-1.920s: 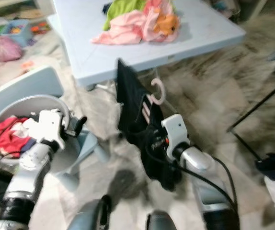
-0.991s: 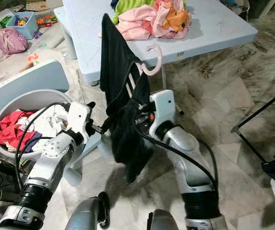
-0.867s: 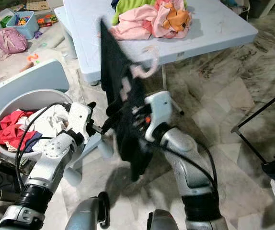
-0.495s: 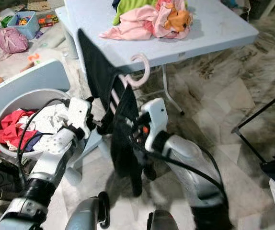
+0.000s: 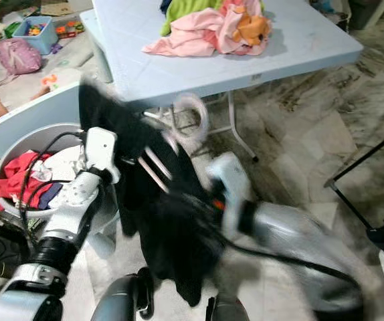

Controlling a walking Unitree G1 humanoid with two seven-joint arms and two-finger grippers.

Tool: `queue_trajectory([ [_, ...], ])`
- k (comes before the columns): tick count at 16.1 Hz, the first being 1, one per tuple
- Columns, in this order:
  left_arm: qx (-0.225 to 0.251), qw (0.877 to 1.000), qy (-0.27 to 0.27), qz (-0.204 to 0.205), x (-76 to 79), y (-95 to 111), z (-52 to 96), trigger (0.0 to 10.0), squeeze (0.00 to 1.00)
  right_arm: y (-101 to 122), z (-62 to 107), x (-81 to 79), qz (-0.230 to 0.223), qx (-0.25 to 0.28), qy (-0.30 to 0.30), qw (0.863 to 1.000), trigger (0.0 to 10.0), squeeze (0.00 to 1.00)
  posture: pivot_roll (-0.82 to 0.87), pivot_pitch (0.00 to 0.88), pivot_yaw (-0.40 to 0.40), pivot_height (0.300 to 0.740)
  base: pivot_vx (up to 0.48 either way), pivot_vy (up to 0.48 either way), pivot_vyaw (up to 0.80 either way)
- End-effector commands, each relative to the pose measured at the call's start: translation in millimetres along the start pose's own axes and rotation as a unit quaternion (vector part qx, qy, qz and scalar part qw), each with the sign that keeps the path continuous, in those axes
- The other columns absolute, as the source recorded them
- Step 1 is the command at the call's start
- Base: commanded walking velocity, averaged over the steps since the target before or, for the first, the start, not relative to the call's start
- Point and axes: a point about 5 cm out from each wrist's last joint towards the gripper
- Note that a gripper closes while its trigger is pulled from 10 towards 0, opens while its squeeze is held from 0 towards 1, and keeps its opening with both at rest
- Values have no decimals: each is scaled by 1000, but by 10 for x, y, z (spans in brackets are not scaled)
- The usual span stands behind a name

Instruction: Hang hanger

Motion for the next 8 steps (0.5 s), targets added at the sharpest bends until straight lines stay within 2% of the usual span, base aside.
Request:
queue_trajectory([
  [1, -6, 1000, 30, -5, -157, -51, 57, 10000, 0, 1, 131, 97, 39, -18, -14, 999, 10000, 0, -132, 120, 24, 740, 0, 0, 0],
  [3, -10, 998, 56, -14, -317, -96, 138, 10000, 0, -62, 348, 290, 63, -73, -53, 994, 10000, 0, -129, 120, 23, 740, 0, 0, 0],
  [5, -4, 996, 85, -17, -460, -90, 185, 10000, 0, -110, 502, 377, 79, -118, -59, 988, 10000, 0, -128, 121, 19, 740, 0, 0, 0],
  [8, -1, 995, 102, -20, -588, -63, 230, 10000, 0, -201, 748, 561, 128, -203, -82, 967, 10000, 0, -128, 124, 15, 740, 0, 0, 0],
])
Point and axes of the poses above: a point about 5 cm out from each wrist's last joint towards the gripper, its own z axis pointing back from the gripper into the wrist, its own y axis along the axis of the wrist's last joint, x = y × z, and after that the axes turned 14 degrees about -z, right-handed
